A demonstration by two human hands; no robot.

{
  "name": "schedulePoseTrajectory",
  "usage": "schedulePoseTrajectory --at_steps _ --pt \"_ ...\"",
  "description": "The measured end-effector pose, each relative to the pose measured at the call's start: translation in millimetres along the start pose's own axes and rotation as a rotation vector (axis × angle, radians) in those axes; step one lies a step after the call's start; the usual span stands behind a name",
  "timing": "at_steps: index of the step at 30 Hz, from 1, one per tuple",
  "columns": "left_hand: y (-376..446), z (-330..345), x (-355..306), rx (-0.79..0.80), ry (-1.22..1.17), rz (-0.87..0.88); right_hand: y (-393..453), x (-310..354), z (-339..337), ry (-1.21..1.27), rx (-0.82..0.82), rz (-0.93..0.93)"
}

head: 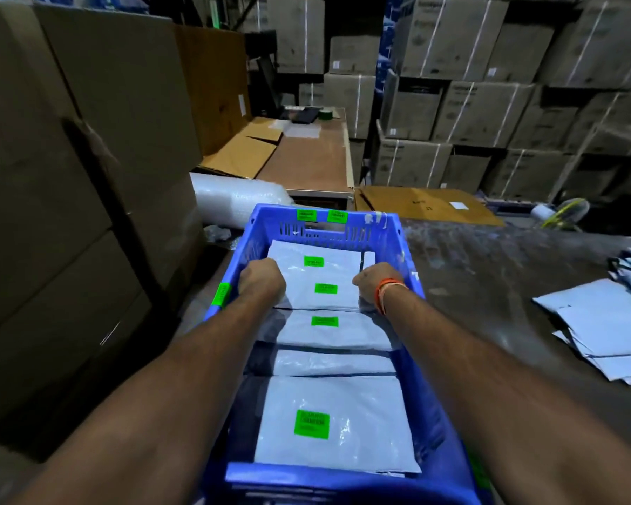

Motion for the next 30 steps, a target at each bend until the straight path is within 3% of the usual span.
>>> schedulePoseTrajectory --at_steps 3,6,8,16,23,30 --pt "-1.6 0.0 -1.5 0.023 0.03 0.034 -2.3 3.5 -1.8 -0.014 -0.021 -0.047" --pt "-9.4 -4.7 -4.3 -0.002 0.048 0.062 -7.9 -1.6 -17.8 0.396 -0.082 0.042" --pt "-15.5 -10.5 -6.7 -0.038 0.046 0.084 -10.3 -2.6 -24.8 0.201 -0.132 -0.025" --pt "-55.2 -48.5 -86.9 -0.121 -0.282 0.428 -51.2 -27.8 -82.0 0.476 -0.352 -0.1" --pt "-137.7 -49.7 -183.6 -0.154 -0.394 0.556 -103.7 -130.8 -126.8 0.447 -0.466 -0.082" --pt "-249.5 -5.5 -316.9 -0.138 -0.425 0.661 -157.4 -312.4 -153.2 0.383 -0.473 -0.016"
Point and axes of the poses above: each hand's wrist, its own y-axis towards the middle knuckle, its own z-axis out of the palm, x = y × z, the point moved 4 cm from there along y, towards the middle knuckle
